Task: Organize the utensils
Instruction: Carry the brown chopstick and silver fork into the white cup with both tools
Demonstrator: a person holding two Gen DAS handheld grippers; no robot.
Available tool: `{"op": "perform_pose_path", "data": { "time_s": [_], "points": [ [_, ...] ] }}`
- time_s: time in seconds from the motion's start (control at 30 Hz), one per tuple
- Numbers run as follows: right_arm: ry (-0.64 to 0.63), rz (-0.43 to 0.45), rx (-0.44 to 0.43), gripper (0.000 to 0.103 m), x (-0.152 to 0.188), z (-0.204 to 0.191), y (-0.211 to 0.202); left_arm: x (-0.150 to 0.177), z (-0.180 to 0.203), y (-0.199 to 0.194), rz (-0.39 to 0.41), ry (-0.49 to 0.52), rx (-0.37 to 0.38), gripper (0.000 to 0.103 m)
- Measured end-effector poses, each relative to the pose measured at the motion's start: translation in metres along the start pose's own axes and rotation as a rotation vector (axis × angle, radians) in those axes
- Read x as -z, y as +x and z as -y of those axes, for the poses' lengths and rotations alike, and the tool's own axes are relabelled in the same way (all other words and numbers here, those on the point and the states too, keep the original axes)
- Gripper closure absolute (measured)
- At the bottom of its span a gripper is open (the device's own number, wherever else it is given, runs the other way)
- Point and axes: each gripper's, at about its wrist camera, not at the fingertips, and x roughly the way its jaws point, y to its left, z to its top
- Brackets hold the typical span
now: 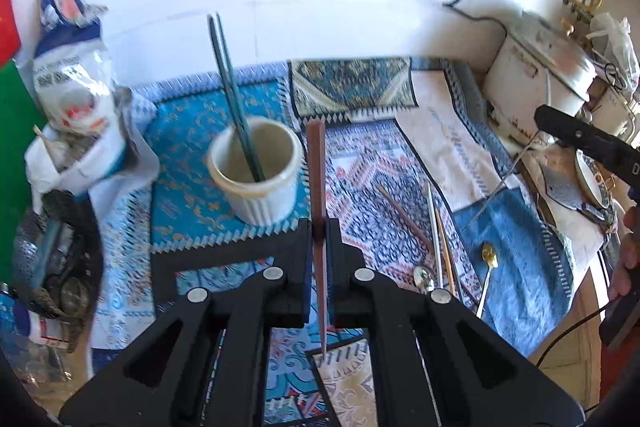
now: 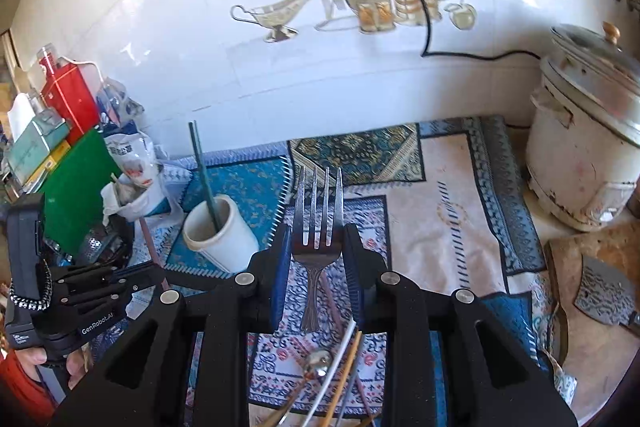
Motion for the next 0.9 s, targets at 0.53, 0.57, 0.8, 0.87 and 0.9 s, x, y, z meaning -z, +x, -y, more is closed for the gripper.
{"op": "perform_pose_path", "data": {
  "time_s": [0.53,0.57,0.8,0.87,0.9],
  "points": [
    [-0.074,0.076,-0.089,0.08,-0.048,-0.051,0.016,-0.051,-0.034,-0.056,0.167,-0.02,-0.002,0.099],
    [-0.077,0.083,-0.095,0.08,-0.052,-0.055,0.017,-0.056,-0.036,-0.059,0.179,-0.016,-0.003,0.099],
    [-0.111,0.102,-0.134,0.08,-0.073,-0.083,0.035,-0.088,-0.054,-0.07,0.251,-0.015,-0.008,0.099],
    [-0.116,0.095,-0.146,0.08,-0.076,-0.089,0.045,-0.096,-0.061,-0.068,0.263,-0.024,-0.008,0.099],
    [-0.118,0.089,-0.15,0.08,-0.076,-0.091,0.049,-0.099,-0.064,-0.066,0.266,-0.029,-0.005,0.099]
  ]
}}
